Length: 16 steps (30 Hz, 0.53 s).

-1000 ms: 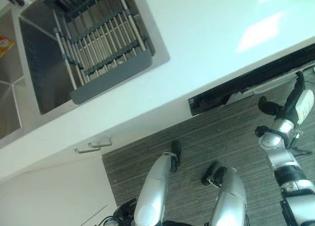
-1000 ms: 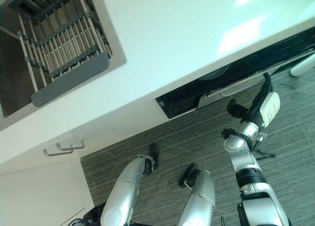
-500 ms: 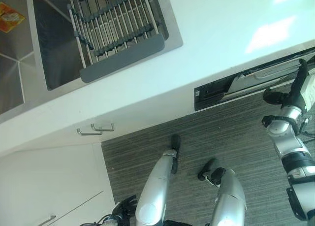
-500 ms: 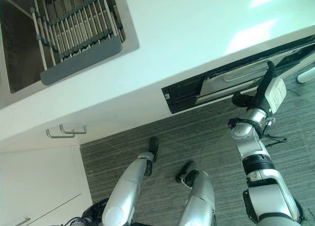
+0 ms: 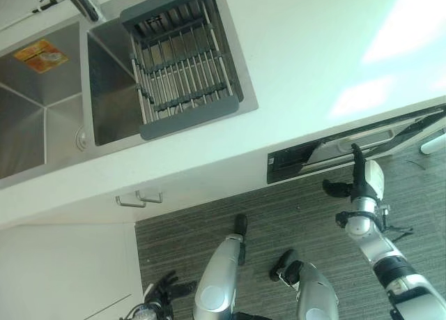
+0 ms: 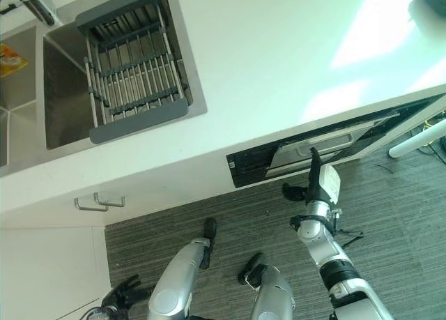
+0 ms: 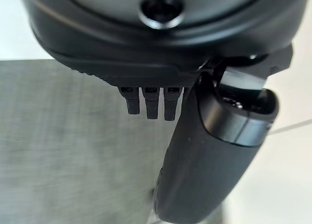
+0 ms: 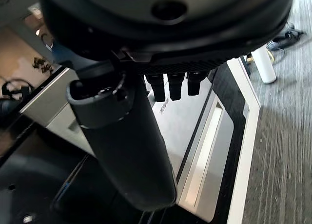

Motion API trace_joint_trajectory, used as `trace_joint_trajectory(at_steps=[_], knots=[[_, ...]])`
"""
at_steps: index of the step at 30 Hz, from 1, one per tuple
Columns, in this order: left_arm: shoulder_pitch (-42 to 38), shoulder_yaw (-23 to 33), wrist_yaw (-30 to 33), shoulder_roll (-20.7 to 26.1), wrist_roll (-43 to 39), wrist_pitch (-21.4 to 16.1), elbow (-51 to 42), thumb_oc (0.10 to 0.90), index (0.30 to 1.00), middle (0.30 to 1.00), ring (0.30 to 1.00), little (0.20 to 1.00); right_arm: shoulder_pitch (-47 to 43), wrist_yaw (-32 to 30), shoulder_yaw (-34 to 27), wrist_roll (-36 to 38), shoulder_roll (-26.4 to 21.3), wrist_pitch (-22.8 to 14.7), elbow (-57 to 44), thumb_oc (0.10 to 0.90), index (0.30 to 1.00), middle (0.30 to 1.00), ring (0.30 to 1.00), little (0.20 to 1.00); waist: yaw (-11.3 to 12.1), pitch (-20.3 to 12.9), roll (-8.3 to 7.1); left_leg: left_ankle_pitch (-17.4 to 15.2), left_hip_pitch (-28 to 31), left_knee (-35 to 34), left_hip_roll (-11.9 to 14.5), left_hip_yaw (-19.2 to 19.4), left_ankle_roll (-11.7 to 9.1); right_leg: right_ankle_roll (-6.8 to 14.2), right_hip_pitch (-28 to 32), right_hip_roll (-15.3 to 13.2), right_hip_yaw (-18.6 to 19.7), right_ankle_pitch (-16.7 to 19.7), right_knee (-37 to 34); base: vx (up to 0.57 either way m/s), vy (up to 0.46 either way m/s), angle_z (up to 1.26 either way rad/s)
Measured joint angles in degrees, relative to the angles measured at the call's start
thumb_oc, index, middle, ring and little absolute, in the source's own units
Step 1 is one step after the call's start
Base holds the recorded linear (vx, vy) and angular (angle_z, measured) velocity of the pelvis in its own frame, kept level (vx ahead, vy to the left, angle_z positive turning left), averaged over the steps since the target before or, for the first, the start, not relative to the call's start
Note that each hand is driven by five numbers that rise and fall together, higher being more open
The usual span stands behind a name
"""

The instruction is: Place the dishes in the dishwasher.

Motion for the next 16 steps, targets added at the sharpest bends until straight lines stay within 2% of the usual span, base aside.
trace_joint_trajectory(at_steps=[3, 4, 6, 10, 12, 14, 15, 16], knots=[[0.6, 0.5, 0.5, 2.9, -2.1, -4.0, -3.5, 0.8, 0.9, 0.9, 0.9, 0.9, 8.3, 0.6, -1.2, 0.1, 0.2, -0.8, 2.6, 0.8, 0.9, 0.9, 0.9, 0.9, -1.0, -0.2, 0.07, -1.3, 3.3, -0.6, 0.0, 0.6, 0.5, 1.2, 4.3, 1.0, 0.5, 1.4, -3.9, 0.07, -0.04, -0.13], [1.1, 0.6, -0.3, 3.3, -4.2, -3.9, -4.8, 0.8, 0.9, 0.9, 0.9, 0.9, 11.2, 1.2, -3.5, 0.0, 0.6, -1.2, 4.3, 0.8, 0.9, 0.9, 0.9, 0.9, -2.5, -0.2, -0.03, -1.8, 3.8, -0.8, 0.2, 1.0, 0.8, 1.5, 5.0, 1.6, 1.2, 2.3, -5.6, 0.08, -0.059, -0.18], [1.6, 0.6, -1.9, 3.1, -4.2, -3.2, -4.7, 0.8, 0.9, 0.9, 0.9, 0.9, 12.5, 2.8, -4.6, 0.1, 1.7, -1.5, 7.5, 0.8, 0.9, 0.9, 0.9, 0.9, -3.0, -1.5, -0.87, -1.9, 4.3, -1.3, 0.3, 2.0, 0.9, 1.9, 5.8, 2.0, 1.6, 3.2, -7.2, 0.07, -0.056, -0.23], [2.9, -2.3, -5.6, 1.7, -3.6, 0.1, -4.6, 0.8, 0.9, 0.9, 0.9, 0.9, 15.5, 6.8, -4.4, 0.0, 6.0, -2.8, 12.3, 0.8, 0.9, 0.9, 0.9, 0.9, -4.4, -7.3, -4.76, -2.3, 6.2, -2.2, 0.8, 3.5, 1.0, 2.2, 7.1, 3.0, 2.8, 4.3, -10.0, 0.03, -0.057, -0.19], [2.7, -4.7, -7.6, 1.4, -3.0, 1.8, -4.7, 0.8, 0.9, 0.9, 0.9, 0.9, 16.0, 8.0, -4.0, 0.0, 7.5, -3.3, 12.5, 0.8, 0.9, 0.9, 0.9, 0.9, -4.9, -8.7, -5.92, -2.7, 6.5, -2.1, 1.1, 3.8, 0.9, 2.1, 7.0, 3.1, 3.6, 4.2, -10.1, 0.0, -0.051, -0.2], [2.4, -5.2, -9.4, -0.1, -4.2, 4.8, -4.6, 0.8, 0.9, 0.9, 0.9, 0.9, 15.6, 9.3, -3.7, 0.0, 8.2, -4.0, 13.8, 0.8, 0.9, 0.9, 0.9, 0.9, -6.0, -9.3, -5.85, -3.2, 6.7, -2.0, 1.2, 4.1, 1.1, 2.1, 7.1, 3.1, 4.1, 4.2, -9.9, 0.01, -0.077, -0.15], [2.5, -5.1, -11.0, -2.0, -7.0, 8.6, -3.7, 0.8, 0.9, 0.9, 0.9, 0.9, 15.6, 10.6, -3.8, 0.1, 9.1, -4.4, 16.2, 0.8, 0.9, 0.9, 0.9, 0.9, -6.0, -10.3, -5.52, -3.6, 7.3, -2.1, 1.3, 4.8, 1.3, 2.1, 7.1, 3.0, 4.8, 4.2, -9.5, 0.0, -0.106, -0.18], [2.7, -5.2, -11.8, -2.9, -8.8, 10.5, -2.4, 0.8, 0.9, 0.9, 0.9, 0.9, 15.6, 11.8, -3.8, 0.2, 9.7, -4.3, 17.3, 0.8, 0.9, 0.9, 0.9, 0.9, -6.0, -11.4, -5.4, -3.8, 7.3, -2.2, 1.3, 5.0, 1.2, 2.1, 7.0, 2.9, 5.1, 4.2, -9.4, -0.01, -0.113, -0.25]])
